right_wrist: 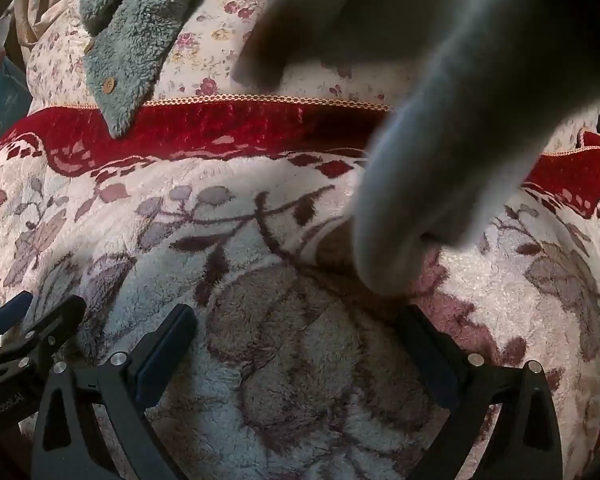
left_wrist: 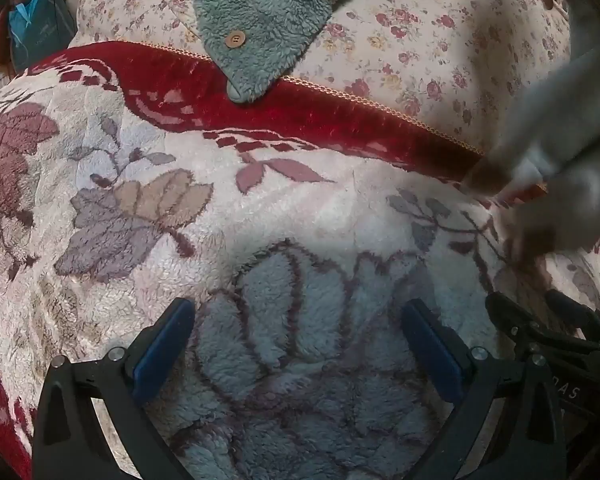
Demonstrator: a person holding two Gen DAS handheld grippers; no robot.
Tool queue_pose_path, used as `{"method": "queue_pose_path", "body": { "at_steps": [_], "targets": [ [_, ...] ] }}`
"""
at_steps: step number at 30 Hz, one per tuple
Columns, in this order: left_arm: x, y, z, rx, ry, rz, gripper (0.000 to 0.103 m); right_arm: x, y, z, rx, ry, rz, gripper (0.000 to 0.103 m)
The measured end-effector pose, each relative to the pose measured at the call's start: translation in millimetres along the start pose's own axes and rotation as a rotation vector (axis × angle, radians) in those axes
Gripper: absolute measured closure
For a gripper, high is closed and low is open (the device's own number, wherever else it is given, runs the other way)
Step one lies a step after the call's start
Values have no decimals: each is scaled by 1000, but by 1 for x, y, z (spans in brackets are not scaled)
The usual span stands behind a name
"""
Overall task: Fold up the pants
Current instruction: 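Lay the grey sweatpants down on the blanket by hand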
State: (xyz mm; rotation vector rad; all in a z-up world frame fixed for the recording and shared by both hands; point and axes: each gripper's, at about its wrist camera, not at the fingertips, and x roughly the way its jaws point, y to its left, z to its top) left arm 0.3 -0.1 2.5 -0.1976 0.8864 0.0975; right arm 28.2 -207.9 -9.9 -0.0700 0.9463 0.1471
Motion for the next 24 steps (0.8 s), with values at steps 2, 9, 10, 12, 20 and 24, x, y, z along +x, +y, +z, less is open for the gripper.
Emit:
{"method": "queue_pose_path", "body": {
  "at_steps": [2, 9, 10, 12, 20, 24],
  "targets": [
    [-1, 0, 1, 0, 0, 0, 0, 0, 0, 0, 2, 0, 3, 0],
    [0, 0, 0, 0, 0, 0, 0, 3, 0, -1, 0, 1, 1, 0],
    [0, 0, 0, 0, 0, 0, 0, 4, 2, -1, -1, 1, 0, 0],
    [0, 0, 0, 0, 0, 0, 0, 4, 2, 0, -1, 1, 0, 0],
    [0, 0, 0, 0, 0, 0, 0, 0, 1, 0, 1, -1, 2, 0],
    [0, -1, 0, -1, 1, -1, 0, 0, 1, 0, 1, -1, 1, 0]
  ]
}}
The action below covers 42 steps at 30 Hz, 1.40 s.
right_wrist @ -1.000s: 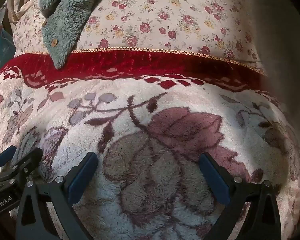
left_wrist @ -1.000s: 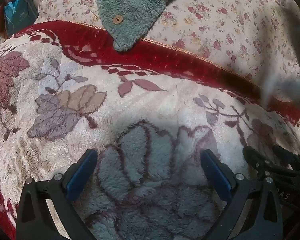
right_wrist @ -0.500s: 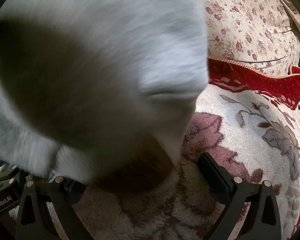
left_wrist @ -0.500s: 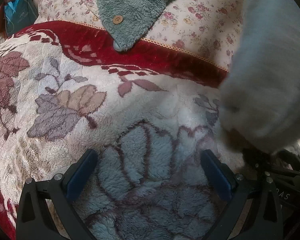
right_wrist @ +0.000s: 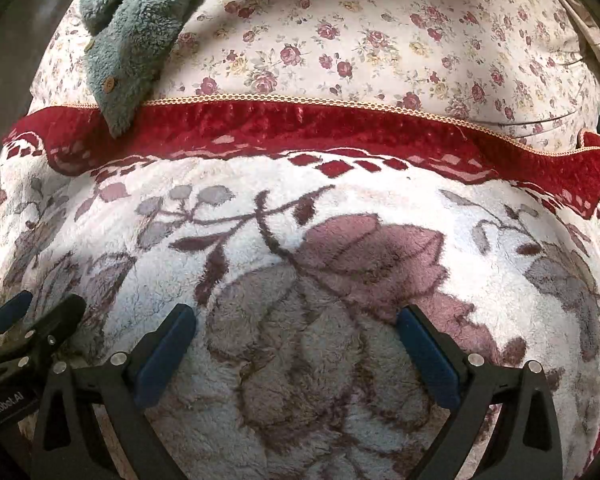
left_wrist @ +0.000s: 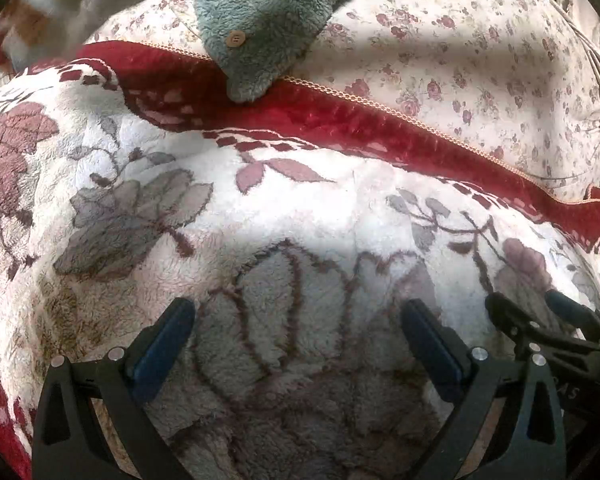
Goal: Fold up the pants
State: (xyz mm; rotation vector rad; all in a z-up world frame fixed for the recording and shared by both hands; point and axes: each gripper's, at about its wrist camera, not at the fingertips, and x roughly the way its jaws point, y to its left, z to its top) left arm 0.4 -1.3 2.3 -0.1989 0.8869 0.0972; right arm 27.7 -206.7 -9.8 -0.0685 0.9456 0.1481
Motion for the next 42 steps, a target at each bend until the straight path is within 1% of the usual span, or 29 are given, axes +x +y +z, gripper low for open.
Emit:
{"method": "queue_pose_path", "body": {
  "at_steps": [42],
  "targets": [
    [1, 0, 0, 1, 0, 1, 0, -2, 0, 3, 6, 3, 4, 0]
  ]
}}
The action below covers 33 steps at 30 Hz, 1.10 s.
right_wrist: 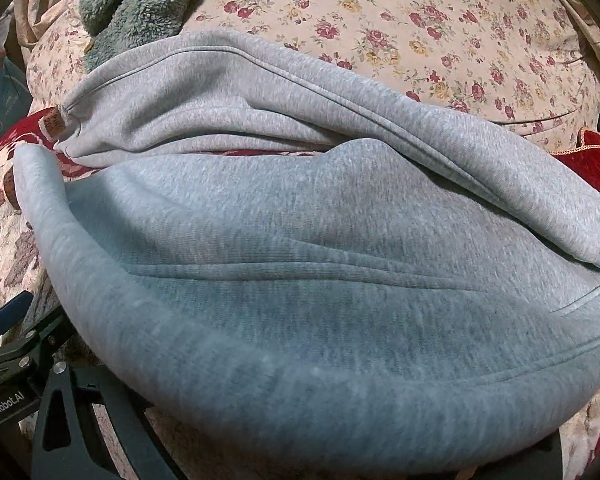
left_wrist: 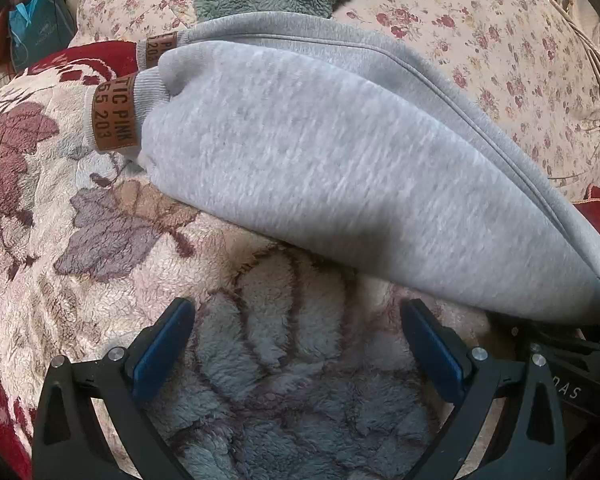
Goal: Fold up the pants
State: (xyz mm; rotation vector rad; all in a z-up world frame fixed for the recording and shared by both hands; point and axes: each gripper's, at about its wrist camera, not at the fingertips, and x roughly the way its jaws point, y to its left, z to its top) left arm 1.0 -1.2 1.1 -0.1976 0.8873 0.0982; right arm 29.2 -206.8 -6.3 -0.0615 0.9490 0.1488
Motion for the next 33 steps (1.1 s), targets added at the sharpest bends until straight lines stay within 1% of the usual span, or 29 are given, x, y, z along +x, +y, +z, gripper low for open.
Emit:
{"method": "queue_pose_path", "body": {
  "at_steps": [13, 20, 23, 25, 27, 29, 31, 33],
  "targets": [
    [0, 1, 0, 1, 0, 0, 0, 1, 0, 1, -1, 1, -5, 0],
    [0, 3, 3, 13, 24, 24, 0, 1, 0, 1, 0, 4, -5, 0],
    [-1, -3, 2, 22, 14, 43, 0, 0, 0, 3, 1, 8, 3, 0],
    [-8, -5, 0, 10, 7, 49, 0, -3, -1, 2, -10, 20, 19, 1],
    [-21, -9, -2, 7, -17, 31, 0, -14, -4, -2, -17, 34, 24, 1],
    [-42, -18, -5, 32, -68, 10, 0, -28, -9, -8, 0, 41, 45, 1],
    [-58, -28, -6, 54, -97, 23, 0, -46, -18, -14, 22, 20, 95, 1],
    [-74, -39, -6, 72, -133, 28, 0, -69, -29, -17, 24, -11, 110, 1]
  ]
}}
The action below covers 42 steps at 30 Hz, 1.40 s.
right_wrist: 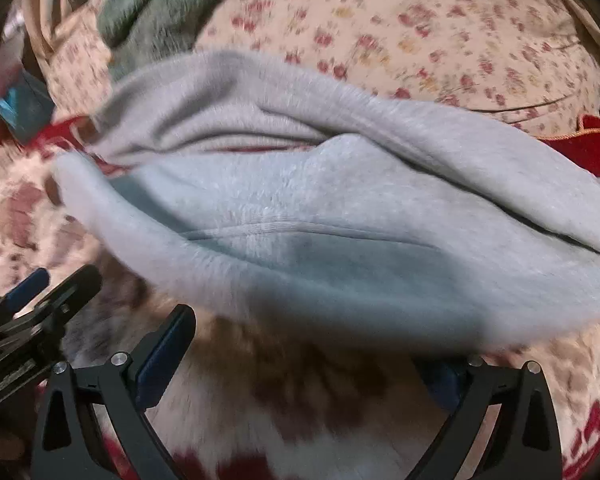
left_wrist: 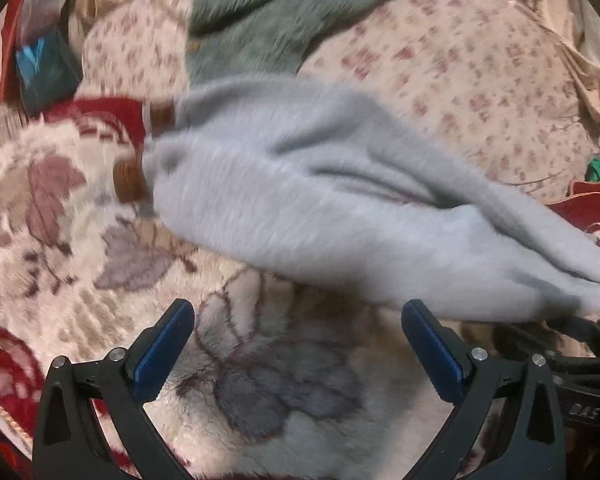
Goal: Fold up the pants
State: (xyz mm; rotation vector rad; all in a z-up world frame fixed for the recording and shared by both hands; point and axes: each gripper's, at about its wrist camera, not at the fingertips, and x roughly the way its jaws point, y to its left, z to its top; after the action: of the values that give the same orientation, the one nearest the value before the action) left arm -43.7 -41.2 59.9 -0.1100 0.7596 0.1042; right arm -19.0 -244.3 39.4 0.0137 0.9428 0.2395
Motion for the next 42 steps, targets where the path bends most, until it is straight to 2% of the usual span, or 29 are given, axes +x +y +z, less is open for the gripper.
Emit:
{"method": "queue_pose_path", "body": {
  "at_steps": [4, 8, 11, 18, 31, 42],
  "targets": [
    [-20, -16, 6, -16, -32, -13, 0, -37, -14, 2, -21, -77, 16, 1],
    [-31, -37, 9, 13, -38, -14, 0, -68, -31, 8, -33, -151, 8, 0],
    [-37, -52, 11, 39, -32, 8, 0, -76, -39, 12, -21, -141, 32, 0],
    [-47, -69, 9, 44, -31, -14, 0, -89, -49, 6, -38, -148, 37, 0],
    [-57, -81, 14, 52, -46, -19, 0, -93, -62, 5, 7, -155, 21, 0],
    [-52, -81, 14, 46, -36, -21, 0, -82, -67, 5, 35, -123, 10, 0]
  ]
}}
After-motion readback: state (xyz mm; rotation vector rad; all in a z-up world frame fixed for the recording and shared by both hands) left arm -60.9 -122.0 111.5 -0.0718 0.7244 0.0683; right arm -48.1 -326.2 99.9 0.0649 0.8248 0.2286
